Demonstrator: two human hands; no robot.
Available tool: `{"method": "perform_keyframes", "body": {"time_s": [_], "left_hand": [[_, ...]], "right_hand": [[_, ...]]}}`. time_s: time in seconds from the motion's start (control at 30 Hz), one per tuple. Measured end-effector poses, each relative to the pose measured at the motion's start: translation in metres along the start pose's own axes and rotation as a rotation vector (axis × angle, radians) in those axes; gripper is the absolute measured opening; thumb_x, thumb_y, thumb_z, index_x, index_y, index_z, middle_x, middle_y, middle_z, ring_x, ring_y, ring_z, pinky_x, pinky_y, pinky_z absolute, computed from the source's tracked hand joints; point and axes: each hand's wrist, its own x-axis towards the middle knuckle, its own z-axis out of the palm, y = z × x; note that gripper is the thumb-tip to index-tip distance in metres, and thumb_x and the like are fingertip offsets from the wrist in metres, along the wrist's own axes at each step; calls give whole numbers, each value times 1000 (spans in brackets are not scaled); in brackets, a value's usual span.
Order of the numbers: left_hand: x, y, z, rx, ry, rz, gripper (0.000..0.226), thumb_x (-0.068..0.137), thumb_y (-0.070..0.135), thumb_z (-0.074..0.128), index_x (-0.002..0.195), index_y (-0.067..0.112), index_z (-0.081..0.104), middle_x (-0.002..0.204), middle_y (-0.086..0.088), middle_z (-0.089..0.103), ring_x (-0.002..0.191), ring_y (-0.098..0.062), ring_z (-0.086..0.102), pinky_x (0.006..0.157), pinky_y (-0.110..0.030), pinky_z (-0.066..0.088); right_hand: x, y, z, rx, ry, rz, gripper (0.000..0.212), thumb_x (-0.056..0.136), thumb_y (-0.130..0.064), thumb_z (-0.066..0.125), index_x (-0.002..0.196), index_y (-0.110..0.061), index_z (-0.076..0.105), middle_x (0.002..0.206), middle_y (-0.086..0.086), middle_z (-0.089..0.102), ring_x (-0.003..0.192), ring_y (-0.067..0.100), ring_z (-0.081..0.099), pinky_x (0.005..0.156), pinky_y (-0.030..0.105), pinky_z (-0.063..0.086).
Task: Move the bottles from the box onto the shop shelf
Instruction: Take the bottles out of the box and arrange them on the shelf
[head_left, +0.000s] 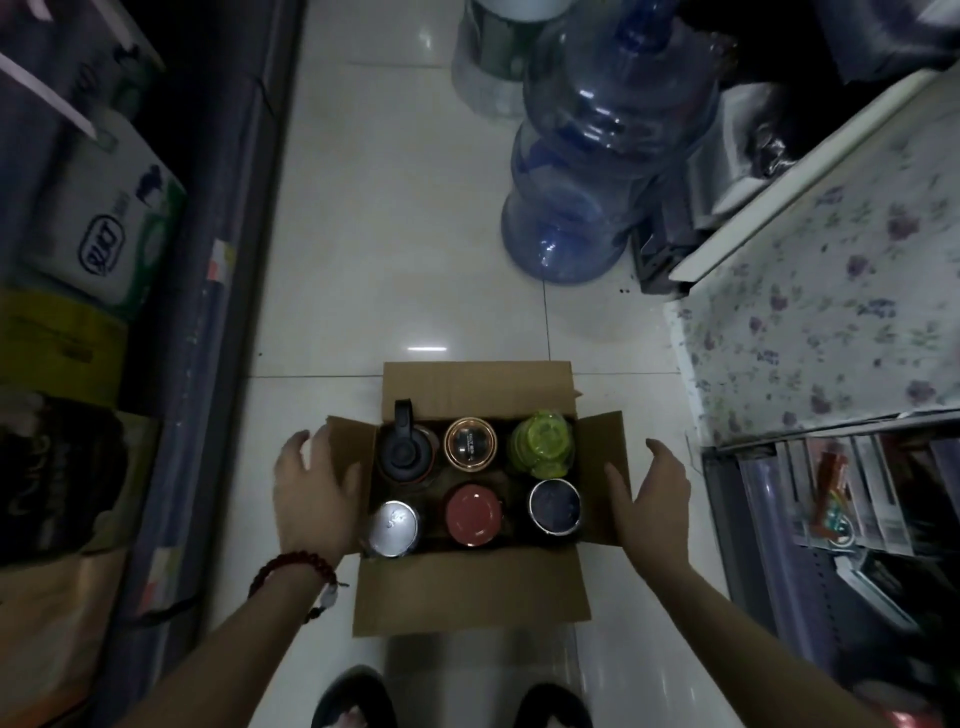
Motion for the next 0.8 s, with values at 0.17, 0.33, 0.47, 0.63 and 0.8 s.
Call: {"method": "perform_keyframes", "body": {"time_s": [0.17, 0.33, 0.47, 0.63, 0.8], "left_hand": [[0, 29, 10, -147, -150, 198, 60, 83, 33, 68, 137, 18, 44, 143, -5, 39, 131, -23, 38, 106, -32, 36], [12, 20, 55, -434, -204, 128, 82, 70, 41, 79, 141, 33, 39, 154, 8, 25, 139, -11, 28, 107, -25, 31], [22, 7, 78, -503, -134, 157, 89, 64, 37, 84, 141, 33, 38, 150, 5, 35, 135, -9, 34, 110, -28, 33], [29, 1, 86, -605, -116, 83, 93, 58, 35, 87, 138, 39, 38, 143, 10, 45, 128, -9, 43, 109, -39, 41], [29, -9, 86, -625, -207, 117, 92, 60, 38, 84, 138, 48, 36, 133, 19, 51, 126, -6, 47, 108, -34, 41]], "right_hand": [[-49, -23, 18, 212, -106, -93, 68, 84, -31, 70, 141, -16, 37, 139, 4, 45, 124, 15, 43, 96, 23, 39], [-56, 2, 67, 466, 4, -10, 68, 82, -27, 70, 141, -23, 36, 143, 3, 42, 130, 21, 42, 95, 23, 38], [-45, 14, 90, 506, 20, -40, 67, 81, -27, 72, 139, -23, 38, 137, -3, 44, 126, 14, 43, 101, 29, 39], [-39, 16, 106, 464, 22, -64, 88, 63, -42, 84, 136, -24, 39, 136, -4, 44, 121, 6, 42, 91, 9, 34], [-38, 23, 111, 425, 42, -35, 104, 54, -36, 90, 140, -20, 36, 138, 1, 42, 123, 12, 43, 94, 19, 37]]}}
